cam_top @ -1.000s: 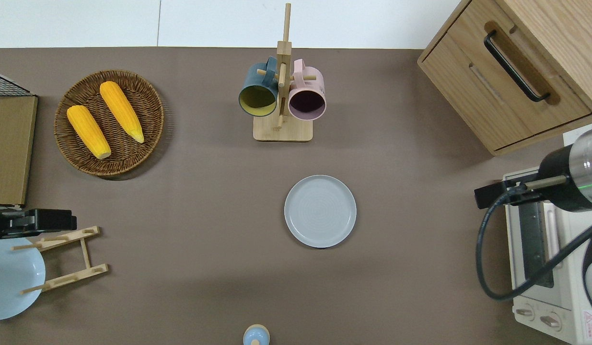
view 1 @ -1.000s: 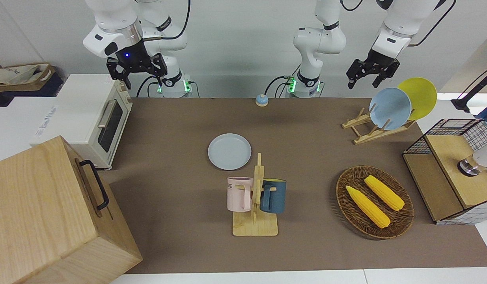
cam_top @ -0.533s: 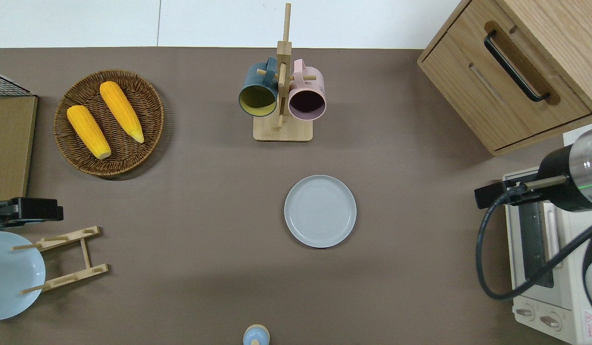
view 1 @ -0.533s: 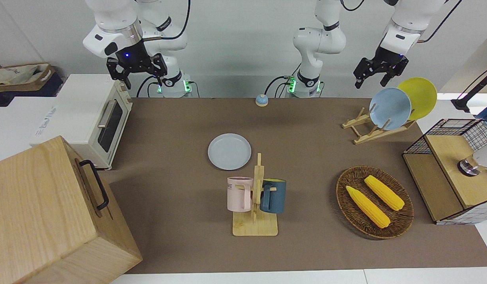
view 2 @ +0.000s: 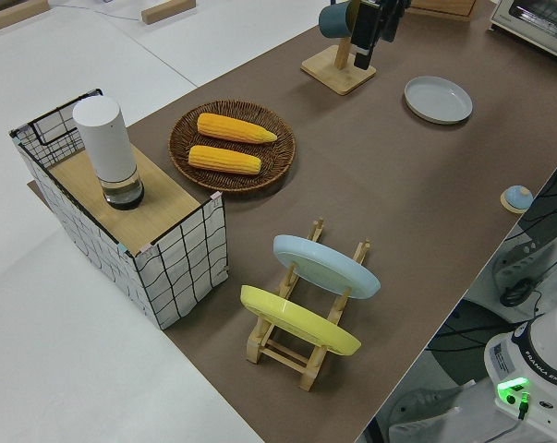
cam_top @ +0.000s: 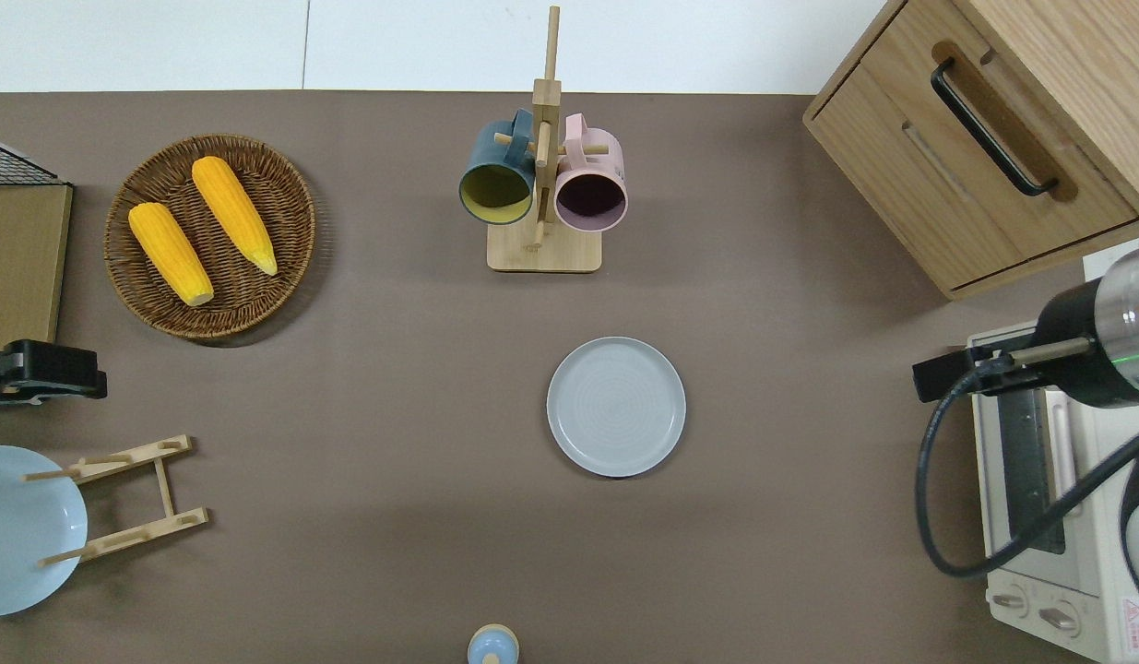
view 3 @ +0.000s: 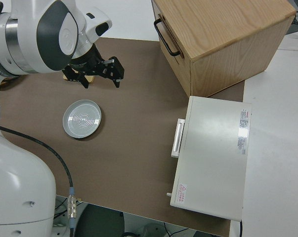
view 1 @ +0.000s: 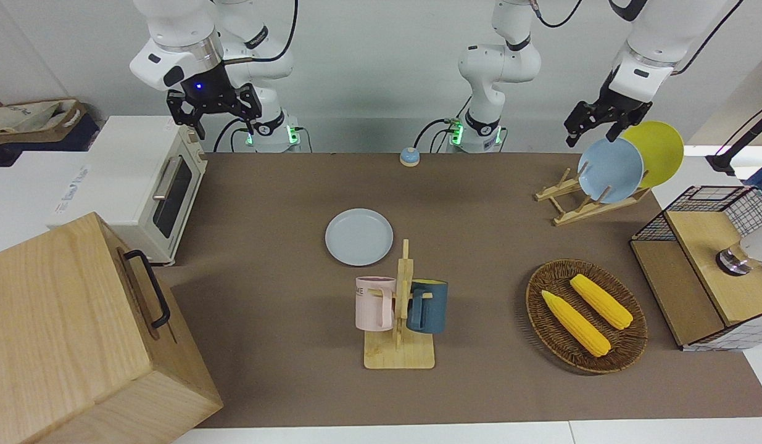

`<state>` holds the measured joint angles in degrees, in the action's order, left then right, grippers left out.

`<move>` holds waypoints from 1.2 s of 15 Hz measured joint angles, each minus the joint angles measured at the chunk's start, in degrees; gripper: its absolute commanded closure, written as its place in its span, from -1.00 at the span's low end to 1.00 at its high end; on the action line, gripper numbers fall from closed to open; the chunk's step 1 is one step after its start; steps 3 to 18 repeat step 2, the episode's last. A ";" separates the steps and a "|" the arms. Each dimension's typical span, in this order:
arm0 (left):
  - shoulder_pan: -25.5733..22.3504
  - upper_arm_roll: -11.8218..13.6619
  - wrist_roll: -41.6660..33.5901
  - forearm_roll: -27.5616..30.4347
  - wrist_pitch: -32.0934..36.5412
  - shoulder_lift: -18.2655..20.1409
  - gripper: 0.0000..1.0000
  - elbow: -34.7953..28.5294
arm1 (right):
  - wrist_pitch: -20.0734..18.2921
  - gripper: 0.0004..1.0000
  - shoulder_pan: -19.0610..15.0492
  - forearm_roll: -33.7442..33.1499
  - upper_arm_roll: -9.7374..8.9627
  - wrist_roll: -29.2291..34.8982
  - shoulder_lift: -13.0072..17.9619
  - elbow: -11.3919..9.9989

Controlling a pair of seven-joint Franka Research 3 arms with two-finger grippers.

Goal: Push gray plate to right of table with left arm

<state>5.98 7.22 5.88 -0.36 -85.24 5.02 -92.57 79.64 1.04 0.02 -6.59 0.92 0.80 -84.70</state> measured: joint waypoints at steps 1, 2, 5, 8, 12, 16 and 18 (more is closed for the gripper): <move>-0.35 -0.41 -0.13 0.00 0.09 -0.04 -1.00 0.07 | 0.00 -0.97 0.00 0.00 0.00 0.00 0.00 0.00; -0.49 -0.59 -0.18 0.00 0.20 -0.04 -1.00 0.11 | 0.00 -0.97 0.00 0.00 0.00 0.00 0.00 0.00; -0.49 -0.59 -0.18 0.00 0.20 -0.04 -1.00 0.11 | 0.00 -0.97 0.00 0.00 0.00 0.00 0.00 0.00; -0.49 -0.59 -0.18 0.00 0.20 -0.04 -1.00 0.11 | 0.00 -0.97 0.00 0.00 0.00 0.00 0.00 0.00; -0.49 -0.59 -0.18 0.00 0.20 -0.04 -1.00 0.11 | 0.00 -0.97 0.00 0.00 0.00 0.00 0.00 0.00; -0.49 -0.59 -0.18 0.00 0.20 -0.04 -1.00 0.11 | 0.00 -0.97 0.00 0.00 0.00 0.00 0.00 0.00; -0.49 -0.59 -0.18 0.00 0.20 -0.04 -1.00 0.11 | 0.00 -0.97 0.00 0.00 0.00 0.00 0.00 0.00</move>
